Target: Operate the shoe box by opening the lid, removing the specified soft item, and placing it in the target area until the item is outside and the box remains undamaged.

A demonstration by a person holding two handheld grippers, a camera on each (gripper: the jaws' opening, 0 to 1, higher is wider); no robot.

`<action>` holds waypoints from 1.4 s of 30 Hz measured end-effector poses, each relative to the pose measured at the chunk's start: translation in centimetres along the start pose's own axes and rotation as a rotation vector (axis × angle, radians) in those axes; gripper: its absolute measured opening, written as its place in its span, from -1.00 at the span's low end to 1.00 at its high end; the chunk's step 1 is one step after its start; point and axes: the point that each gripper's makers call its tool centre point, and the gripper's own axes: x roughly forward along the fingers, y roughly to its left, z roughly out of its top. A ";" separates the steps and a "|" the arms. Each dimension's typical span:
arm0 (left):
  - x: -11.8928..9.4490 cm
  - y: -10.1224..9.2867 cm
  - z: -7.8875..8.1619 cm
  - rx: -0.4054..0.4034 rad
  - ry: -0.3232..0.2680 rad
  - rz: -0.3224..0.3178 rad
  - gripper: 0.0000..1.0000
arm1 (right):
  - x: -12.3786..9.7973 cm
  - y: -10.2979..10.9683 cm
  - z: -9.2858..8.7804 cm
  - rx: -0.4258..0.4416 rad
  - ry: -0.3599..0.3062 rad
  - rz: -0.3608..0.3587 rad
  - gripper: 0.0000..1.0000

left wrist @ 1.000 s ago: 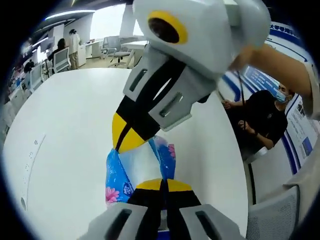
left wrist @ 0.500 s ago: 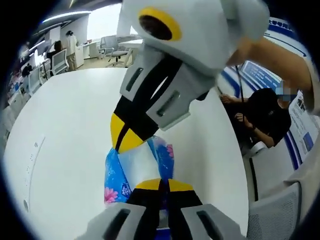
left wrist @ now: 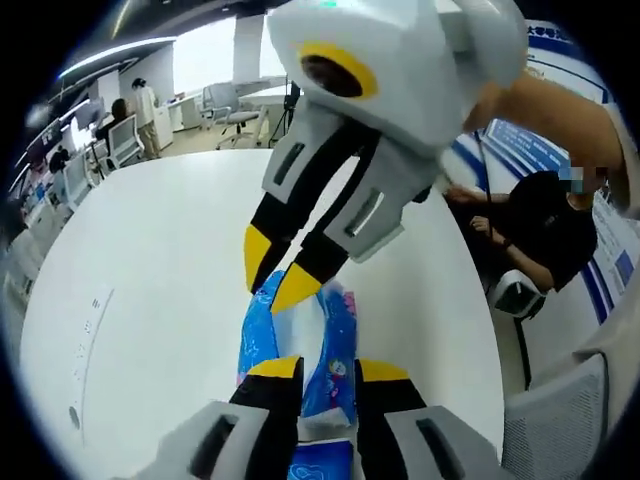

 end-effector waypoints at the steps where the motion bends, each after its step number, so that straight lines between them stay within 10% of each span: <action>1: -0.4 0.0 0.1 0.000 -0.005 0.005 -0.54 | -0.2 0.1 0.1 0.003 -0.001 0.000 -0.78; 19: -7.3 -0.2 -1.5 -0.045 -0.085 0.100 -0.31 | -3.3 3.3 3.5 -0.008 -0.001 -0.004 -0.42; 42: -19.9 -1.1 -8.8 -0.179 -0.178 0.257 0.21 | -3.3 11.3 10.8 -0.082 -0.077 0.131 -0.07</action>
